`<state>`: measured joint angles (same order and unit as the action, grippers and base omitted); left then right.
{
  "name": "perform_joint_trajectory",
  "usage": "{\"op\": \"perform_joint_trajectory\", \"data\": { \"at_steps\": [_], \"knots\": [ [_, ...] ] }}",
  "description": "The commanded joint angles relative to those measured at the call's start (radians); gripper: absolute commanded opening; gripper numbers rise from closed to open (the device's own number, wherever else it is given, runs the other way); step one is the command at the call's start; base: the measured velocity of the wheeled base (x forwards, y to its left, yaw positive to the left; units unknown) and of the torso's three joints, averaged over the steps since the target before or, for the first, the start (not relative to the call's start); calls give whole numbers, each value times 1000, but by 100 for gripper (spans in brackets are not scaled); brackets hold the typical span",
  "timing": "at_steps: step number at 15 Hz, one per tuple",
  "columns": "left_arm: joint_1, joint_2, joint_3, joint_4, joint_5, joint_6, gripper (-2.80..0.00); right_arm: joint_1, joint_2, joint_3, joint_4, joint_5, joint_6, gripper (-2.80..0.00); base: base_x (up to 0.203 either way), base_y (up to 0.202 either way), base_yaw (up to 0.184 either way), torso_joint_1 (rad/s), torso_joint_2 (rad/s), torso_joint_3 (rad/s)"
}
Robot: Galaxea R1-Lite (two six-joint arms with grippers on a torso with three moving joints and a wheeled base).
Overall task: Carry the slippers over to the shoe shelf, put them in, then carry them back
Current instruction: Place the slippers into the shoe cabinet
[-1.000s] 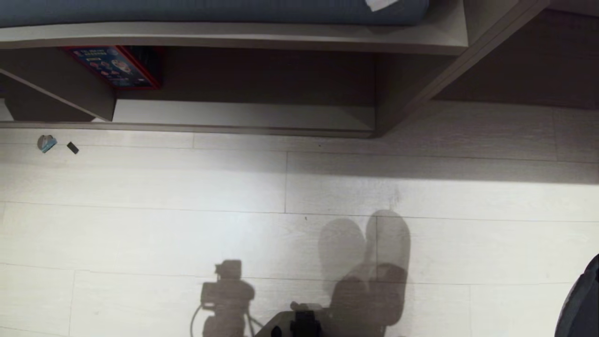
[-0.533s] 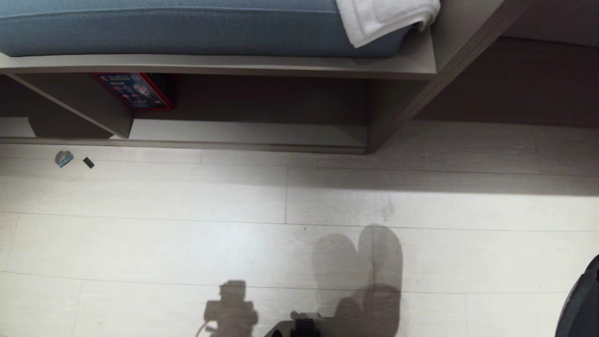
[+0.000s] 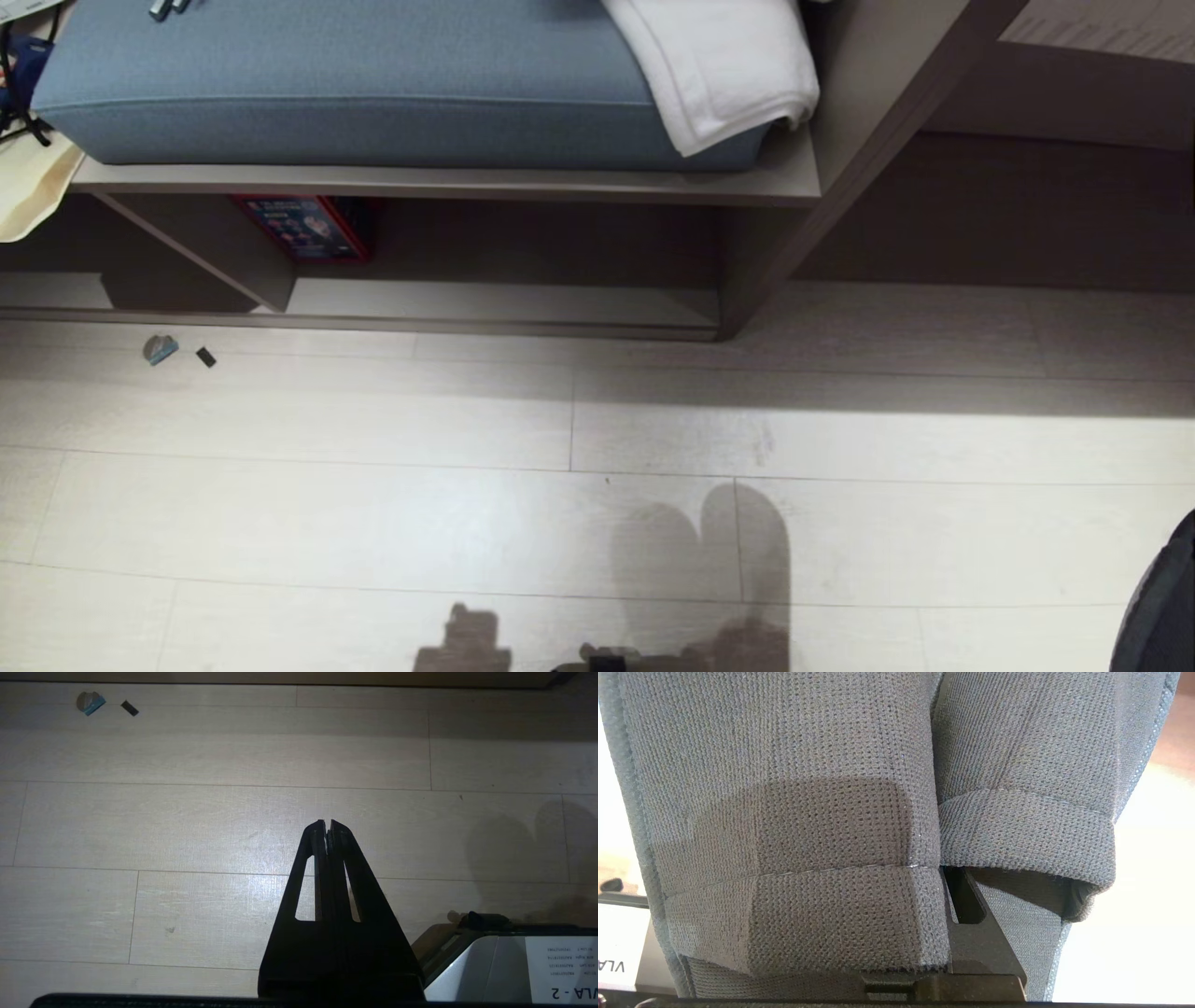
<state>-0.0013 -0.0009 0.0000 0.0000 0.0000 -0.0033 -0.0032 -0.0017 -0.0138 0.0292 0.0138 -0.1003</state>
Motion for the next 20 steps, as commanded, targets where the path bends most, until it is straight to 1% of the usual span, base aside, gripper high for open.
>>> {"op": "perform_joint_trajectory", "data": {
  "at_steps": [1,20],
  "knots": [
    [0,1,0,-2,0,0,-280,-1,0,0,0,1,-1,-280,0,0,0,-1,1,194],
    [0,1,0,-1,0,-1,-280,0,0,0,0,0,-1,-280,0,0,0,2,2,201]
  ]
}}
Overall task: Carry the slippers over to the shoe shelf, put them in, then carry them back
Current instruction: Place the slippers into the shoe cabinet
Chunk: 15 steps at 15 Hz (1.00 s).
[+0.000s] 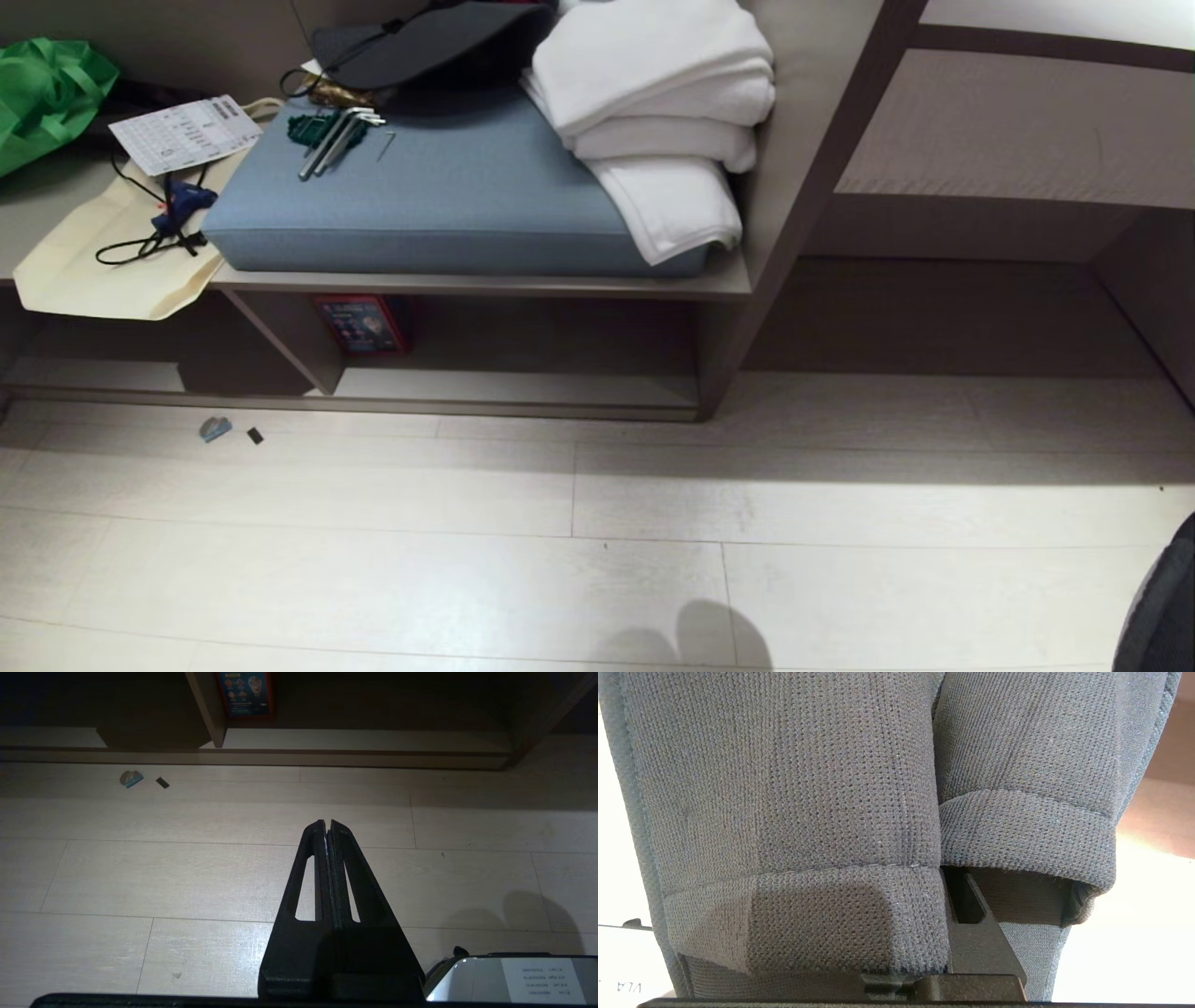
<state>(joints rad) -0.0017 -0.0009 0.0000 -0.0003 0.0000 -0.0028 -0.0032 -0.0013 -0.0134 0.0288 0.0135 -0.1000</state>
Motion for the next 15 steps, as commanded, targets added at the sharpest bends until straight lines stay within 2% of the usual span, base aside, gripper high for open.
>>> {"op": "perform_joint_trajectory", "data": {
  "at_steps": [1,15],
  "knots": [
    [0,1,0,-1,0,-2,-280,0,0,0,0,0,-1,-280,0,0,0,-1,-1,206],
    [0,1,0,-1,0,0,-280,0,0,0,0,2,0,-280,0,0,0,2,3,202]
  ]
}}
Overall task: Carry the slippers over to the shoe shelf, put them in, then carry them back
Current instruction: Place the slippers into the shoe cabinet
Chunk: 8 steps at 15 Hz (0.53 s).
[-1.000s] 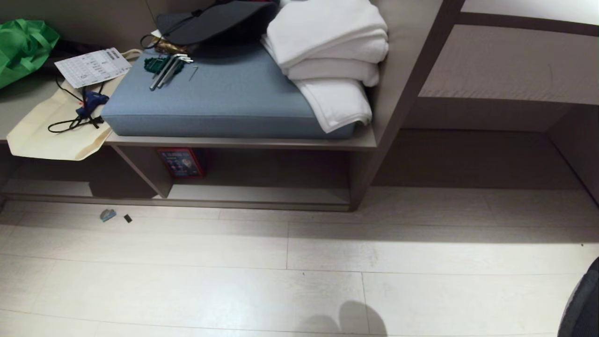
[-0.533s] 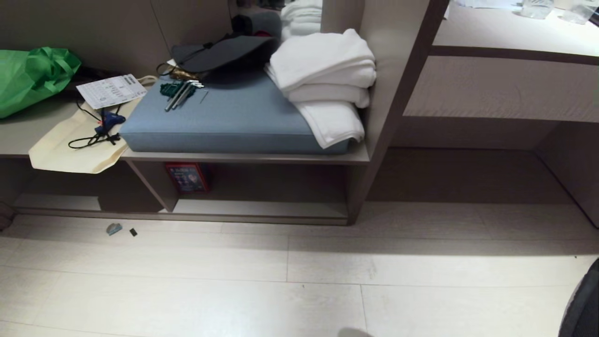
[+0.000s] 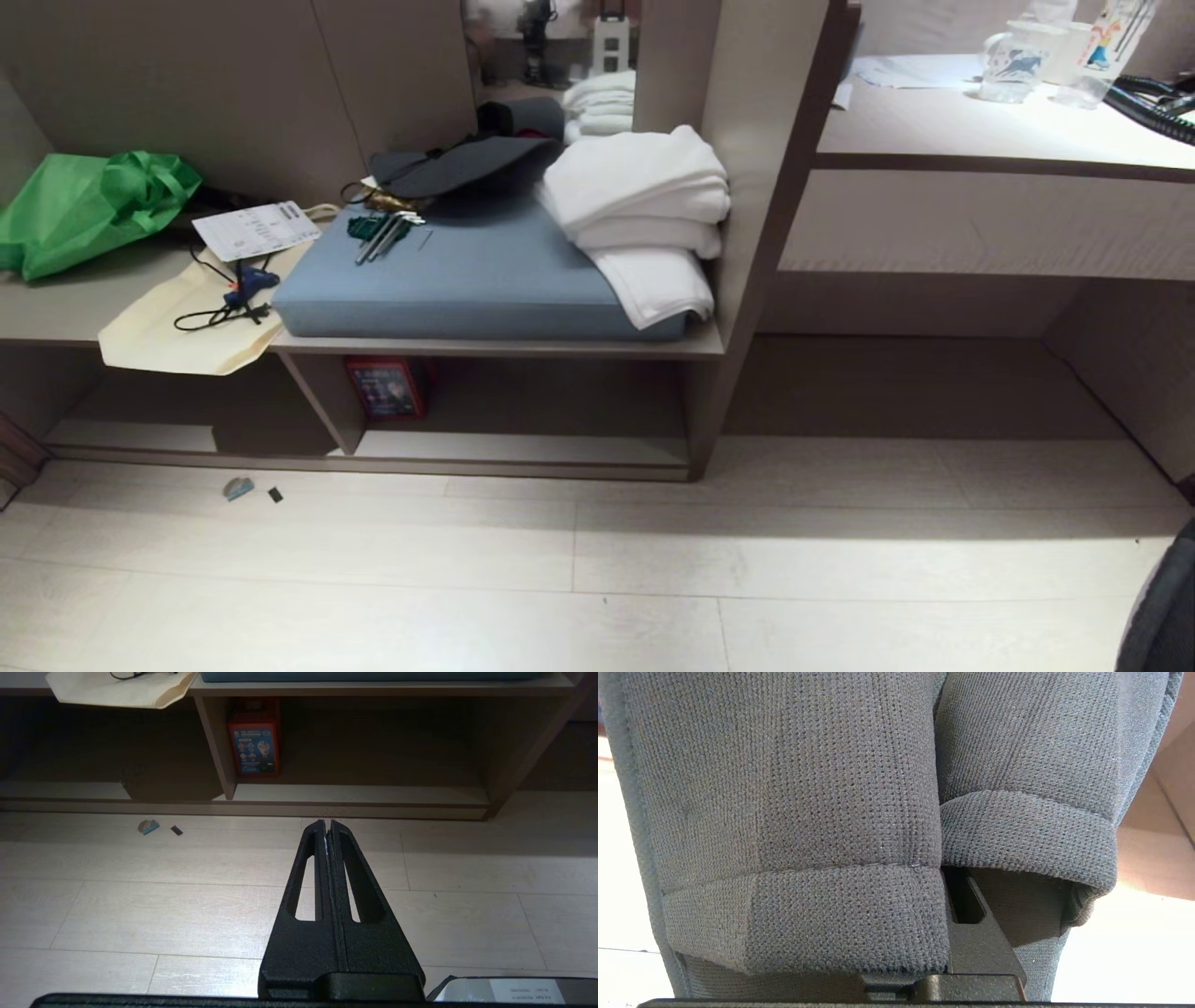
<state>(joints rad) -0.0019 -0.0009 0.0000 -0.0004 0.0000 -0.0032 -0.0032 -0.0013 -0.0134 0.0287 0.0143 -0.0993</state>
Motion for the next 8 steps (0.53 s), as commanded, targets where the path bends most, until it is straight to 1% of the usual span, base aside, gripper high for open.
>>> {"op": "perform_joint_trajectory", "data": {
  "at_steps": [1,8],
  "knots": [
    [0,1,0,-1,0,0,-280,0,0,0,0,1,-2,-280,0,0,0,6,-7,202],
    [0,1,0,0,0,0,-280,0,0,0,0,0,-1,-280,0,0,0,1,0,196]
  ]
}}
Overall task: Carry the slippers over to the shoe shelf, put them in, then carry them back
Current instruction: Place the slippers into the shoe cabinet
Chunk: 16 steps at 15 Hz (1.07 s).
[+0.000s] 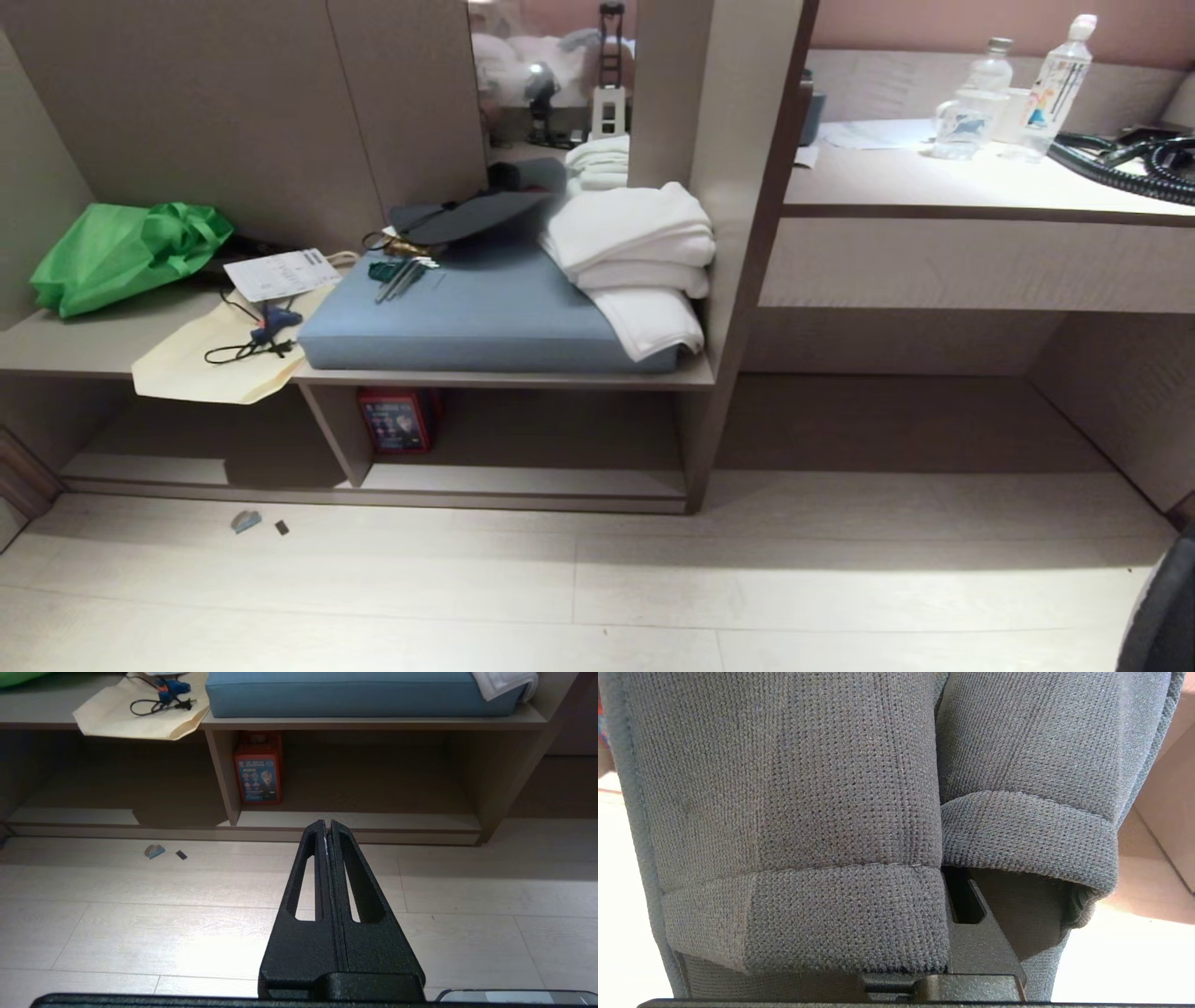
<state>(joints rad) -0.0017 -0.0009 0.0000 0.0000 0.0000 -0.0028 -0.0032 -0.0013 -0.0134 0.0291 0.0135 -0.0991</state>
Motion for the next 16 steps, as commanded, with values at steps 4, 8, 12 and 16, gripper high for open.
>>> {"op": "perform_joint_trajectory", "data": {
  "at_steps": [4,8,12,16],
  "knots": [
    [0,1,0,-1,0,0,-280,0,0,0,-2,2,-1,-280,0,0,0,2,3,205],
    [0,1,0,-1,0,0,-280,0,0,0,0,1,0,-280,0,0,0,-1,4,162],
    [0,1,0,-2,0,0,-280,0,0,0,-1,0,2,-280,0,0,0,1,2,19],
    [0,1,0,-2,0,0,-280,0,0,1,0,0,4,-280,1,86,-3,1,2,5]
  ]
}}
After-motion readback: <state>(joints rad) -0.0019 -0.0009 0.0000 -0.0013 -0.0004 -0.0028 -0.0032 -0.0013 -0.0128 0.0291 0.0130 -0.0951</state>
